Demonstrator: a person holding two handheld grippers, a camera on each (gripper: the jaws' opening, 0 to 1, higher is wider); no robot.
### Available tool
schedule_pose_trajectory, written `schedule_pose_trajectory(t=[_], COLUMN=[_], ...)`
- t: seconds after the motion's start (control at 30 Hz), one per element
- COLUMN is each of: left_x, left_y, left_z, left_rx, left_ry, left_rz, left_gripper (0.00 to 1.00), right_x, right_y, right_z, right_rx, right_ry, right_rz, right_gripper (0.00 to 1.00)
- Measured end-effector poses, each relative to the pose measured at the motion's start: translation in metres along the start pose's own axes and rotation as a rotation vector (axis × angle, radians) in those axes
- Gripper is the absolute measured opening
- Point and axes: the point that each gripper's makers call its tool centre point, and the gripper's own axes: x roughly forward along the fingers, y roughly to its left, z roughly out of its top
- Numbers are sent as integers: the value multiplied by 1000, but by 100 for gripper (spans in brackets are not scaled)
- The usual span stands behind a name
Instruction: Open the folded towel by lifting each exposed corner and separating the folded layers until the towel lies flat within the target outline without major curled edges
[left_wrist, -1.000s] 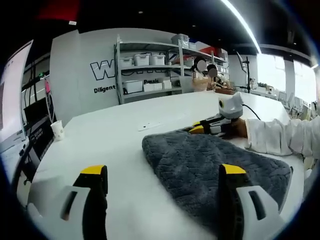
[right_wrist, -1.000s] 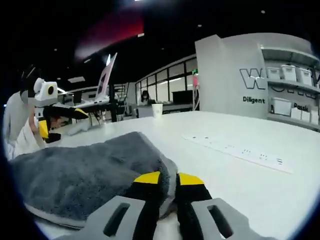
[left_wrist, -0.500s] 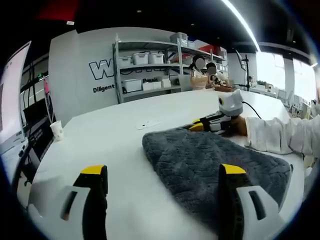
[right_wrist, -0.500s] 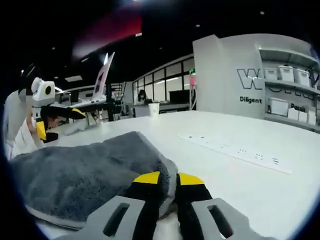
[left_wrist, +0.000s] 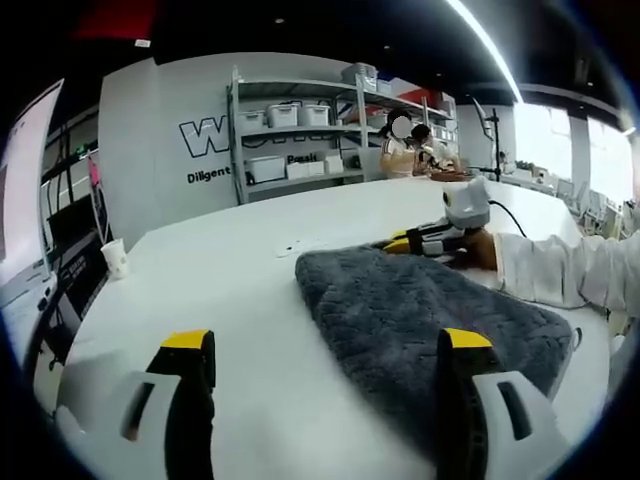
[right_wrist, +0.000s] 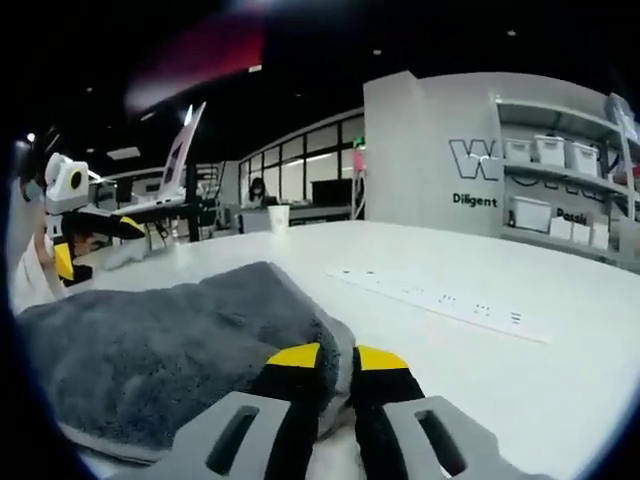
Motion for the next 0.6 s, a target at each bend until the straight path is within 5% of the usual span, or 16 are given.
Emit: schedule_pose_trajectory(t=[0.6], left_x=[0], left_y=[1], left_z=[1], left_rx=[0], left_ry=[0], left_rz=[0], left_gripper=[90], right_x=[-27], right_y=[-33], right_z=[-5], right_rx=[9], right_ry=[16], right_rz=[-213], right_gripper=[5])
